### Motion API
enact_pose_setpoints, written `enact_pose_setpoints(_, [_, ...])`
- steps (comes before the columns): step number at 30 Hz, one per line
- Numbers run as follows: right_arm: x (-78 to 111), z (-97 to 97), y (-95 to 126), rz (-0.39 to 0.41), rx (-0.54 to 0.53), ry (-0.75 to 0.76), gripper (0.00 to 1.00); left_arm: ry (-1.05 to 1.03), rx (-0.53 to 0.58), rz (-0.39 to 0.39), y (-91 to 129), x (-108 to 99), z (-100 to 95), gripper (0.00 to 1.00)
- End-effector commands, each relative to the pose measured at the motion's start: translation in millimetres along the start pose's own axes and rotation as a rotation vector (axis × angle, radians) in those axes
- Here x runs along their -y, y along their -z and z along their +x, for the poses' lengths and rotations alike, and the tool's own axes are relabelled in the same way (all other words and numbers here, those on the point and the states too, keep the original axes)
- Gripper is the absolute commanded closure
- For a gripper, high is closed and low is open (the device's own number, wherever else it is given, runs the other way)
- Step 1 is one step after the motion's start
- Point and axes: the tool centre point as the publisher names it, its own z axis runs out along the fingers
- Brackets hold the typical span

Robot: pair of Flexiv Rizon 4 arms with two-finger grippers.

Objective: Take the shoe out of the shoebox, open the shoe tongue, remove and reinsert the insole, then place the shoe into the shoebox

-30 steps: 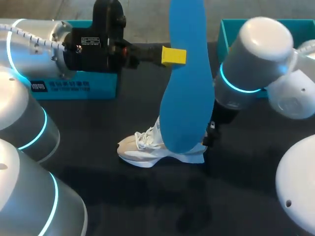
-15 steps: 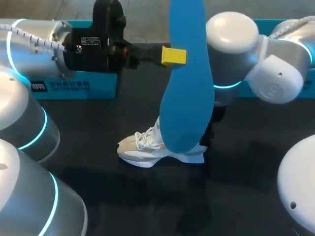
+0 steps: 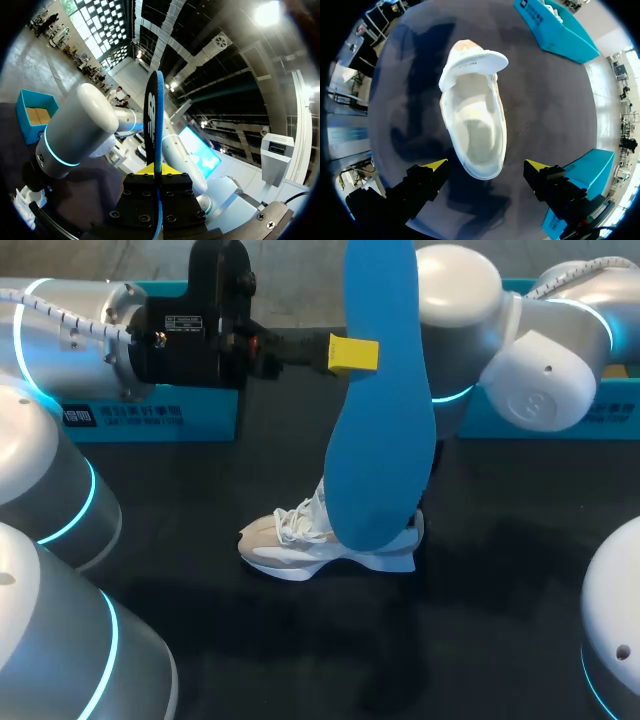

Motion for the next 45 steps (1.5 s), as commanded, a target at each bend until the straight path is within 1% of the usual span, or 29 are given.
enact_pose_setpoints(1, [-12.6, -10.0, -9.0, 0.016, -0.009, 0.015, 0.0, 0.0, 0.001, -0.002, 0.0, -0.2, 0.1, 1.0])
enact_pose_setpoints(3, [-16.3, -12.4, -11.0, 0.017, -0.006, 0.025, 0.0, 0.0, 0.001, -0.002, 0.0, -0.2, 0.1, 1.0])
enact_pose_setpoints(4, [-24.5, -18.2, -17.1, 0.014, -0.006, 0.04, 0.0, 0.0, 0.001, -0.002, 0.0, -0.2, 0.1, 1.0])
enact_pose_setpoints(5, [-25.6, -19.2, -18.3, 0.016, -0.005, 0.043, 0.0, 0.0, 0.001, -0.002, 0.0, -0.2, 0.1, 1.0])
enact_pose_setpoints(7, [-36.4, -25.1, -27.6, 0.023, -0.009, 0.069, 0.0, 0.0, 0.001, -0.002, 0.0, -0.2, 0.1, 1.0])
enact_pose_setpoints(9, [-40.7, -27.1, -32.6, 0.028, -0.016, 0.077, 0.0, 0.0, 0.001, -0.002, 0.0, -0.2, 0.1, 1.0])
enact_pose_setpoints(10, [-45.9, -28.7, -39.4, 0.027, -0.022, 0.098, 0.0, 0.0, 0.001, -0.002, 0.0, -0.2, 0.1, 1.0])
enact_pose_setpoints(12, [-49.2, -29.3, -45.2, 0.027, -0.036, 0.106, 0.0, 0.0, 0.001, -0.002, 0.0, -0.2, 0.1, 1.0])
enact_pose_setpoints(13, [-52.8, -29.4, -52.7, 0.027, -0.046, 0.123, 0.0, 0.0, 0.001, -0.002, 0.0, -0.2, 0.1, 1.0])
enact_pose_setpoints(15, [-55.6, -29.1, -58.2, 0.024, -0.057, 0.131, 0.0, 0.0, 0.001, -0.002, 0.0, -0.2, 0.1, 1.0])
enact_pose_setpoints(17, [-60.4, -28.4, -69.6, 0.022, -0.074, 0.145, 0.0, 0.0, 0.001, -0.002, 0.0, -0.2, 0.1, 1.0])
enact_pose_setpoints(18, [-60.8, -28.4, -70.8, 0.024, -0.076, 0.147, 0.0, 0.0, 0.001, -0.002, 0.0, -0.2, 0.1, 1.0])
enact_pose_setpoints(19, [-62.8, -28.4, -76.5, 0.032, -0.084, 0.156, 0.0, 0.0, 0.001, -0.002, 0.0, -0.2, 0.1, 1.0])
enact_pose_setpoints(24, [-63.7, -27.1, -83.7, 0.043, -0.098, 0.163, 0.0, 0.0, 0.001, -0.002, 0.0, -0.2, 0.1, 1.0])
enact_pose_setpoints(25, [-61.9, -25.3, -84.6, 0.053, -0.101, 0.159, 0.04, 0.0, 0.001, -0.002, 0.0, -0.2, 0.1, 1.0])
enact_pose_setpoints(26, [-60.1, -23.5, -85.4, 0.05, -0.104, 0.154, 0.25, 0.0, 0.001, -0.002, 0.0, -0.2, 0.1, 1.0])
enact_pose_setpoints(27, [-58.9, -22.1, -86.0, 0.051, -0.108, 0.15, 0.36, 0.0, 0.001, -0.002, 0.0, -0.2, 0.1, 1.0])
enact_pose_setpoints(28, [-56.6, -19.2, -87.8, 0.055, -0.117, 0.143, 0.52, 0.0, 0.001, -0.002, 0.0, -0.2, 0.1, 1.0])
enact_pose_setpoints(30, [-53.8, -15.4, -89.9, 0.053, -0.122, 0.141, 0.72, 0.0, 0.001, -0.002, 0.0, -0.2, 0.1, 1.0])
enact_pose_setpoints(32, [-50.9, -10.5, -92.4, 0.059, -0.132, 0.14, 1.0, 0.0, 0.001, -0.002, 0.0, -0.2, 0.1, 1.0])
enact_pose_setpoints(34, [-49.0, -6.6, -91.9, 0.087, -0.127, 0.155, 1.0, 0.0, 0.001, -0.002, 0.0, -0.2, 0.1, 1.0])
enact_pose_setpoints(45, [-49.0, -6.6, -91.9, 0.087, -0.127, 0.155, 1.0, 0.0, 0.001, -0.002, 0.0, -0.2, 0.1, 1.0])
